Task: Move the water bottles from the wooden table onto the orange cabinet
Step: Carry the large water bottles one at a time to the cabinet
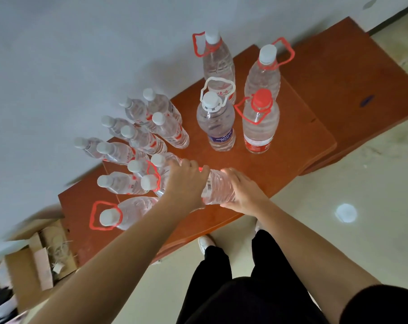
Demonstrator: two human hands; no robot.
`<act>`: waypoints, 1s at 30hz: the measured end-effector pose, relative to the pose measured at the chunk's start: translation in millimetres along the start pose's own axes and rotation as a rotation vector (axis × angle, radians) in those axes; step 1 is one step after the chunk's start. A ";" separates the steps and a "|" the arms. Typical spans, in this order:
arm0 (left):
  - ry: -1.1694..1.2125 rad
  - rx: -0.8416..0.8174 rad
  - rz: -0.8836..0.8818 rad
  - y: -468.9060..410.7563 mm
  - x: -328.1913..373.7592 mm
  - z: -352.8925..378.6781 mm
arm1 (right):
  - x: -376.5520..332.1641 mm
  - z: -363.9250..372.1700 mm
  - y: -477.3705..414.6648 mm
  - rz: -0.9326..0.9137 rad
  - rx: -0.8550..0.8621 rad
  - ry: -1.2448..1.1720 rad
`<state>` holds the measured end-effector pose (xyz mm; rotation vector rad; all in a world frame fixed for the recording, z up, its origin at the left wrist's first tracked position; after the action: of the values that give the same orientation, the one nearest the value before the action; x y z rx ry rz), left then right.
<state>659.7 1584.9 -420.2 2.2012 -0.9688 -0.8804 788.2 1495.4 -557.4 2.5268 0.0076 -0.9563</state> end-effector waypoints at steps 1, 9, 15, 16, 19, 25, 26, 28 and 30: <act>0.019 0.011 0.006 2.9 -1.3 -0.7 | 1.4 0.8 2.0 0.000 0.013 -0.001; -0.044 -0.022 -0.021 22.8 -3.3 -3.4 | 9.8 8.6 9.0 0.003 0.085 0.006; -0.050 0.019 0.016 21.2 -0.3 -12.2 | -5.9 -4.2 -3.9 0.051 -0.031 0.033; -0.045 0.016 0.019 21.4 -0.1 -15.5 | -8.0 -5.9 -4.1 0.061 -0.025 0.019; -0.068 0.022 0.020 22.4 3.0 -30.7 | -10.8 -7.6 -5.3 0.070 0.024 -0.047; -0.180 -0.052 0.066 18.2 9.7 -62.2 | -16.1 -10.1 -13.8 0.158 0.007 -0.208; -0.191 -0.038 0.093 17.3 8.9 -64.6 | -12.3 -8.3 -17.9 0.184 -0.001 -0.217; -0.071 0.103 0.196 22.5 10.4 -67.4 | -7.0 -7.2 -17.8 0.229 -0.042 -0.197; 0.335 0.423 0.435 43.0 16.6 -75.2 | 0.4 -2.2 -16.7 0.233 -0.149 -0.113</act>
<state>707.1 1564.8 -348.7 2.2326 -1.4801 -0.1059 787.2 1511.3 -562.7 2.2750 -0.2360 -0.9642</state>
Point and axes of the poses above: each hand's wrist, its own y-axis away from the middle knuckle, its own z-axis out of the palm, x = y × z, the point moved 3 cm from there along -y, towards the middle knuckle, and after that the axes turned 9 degrees about -x, right-handed, at the moved point
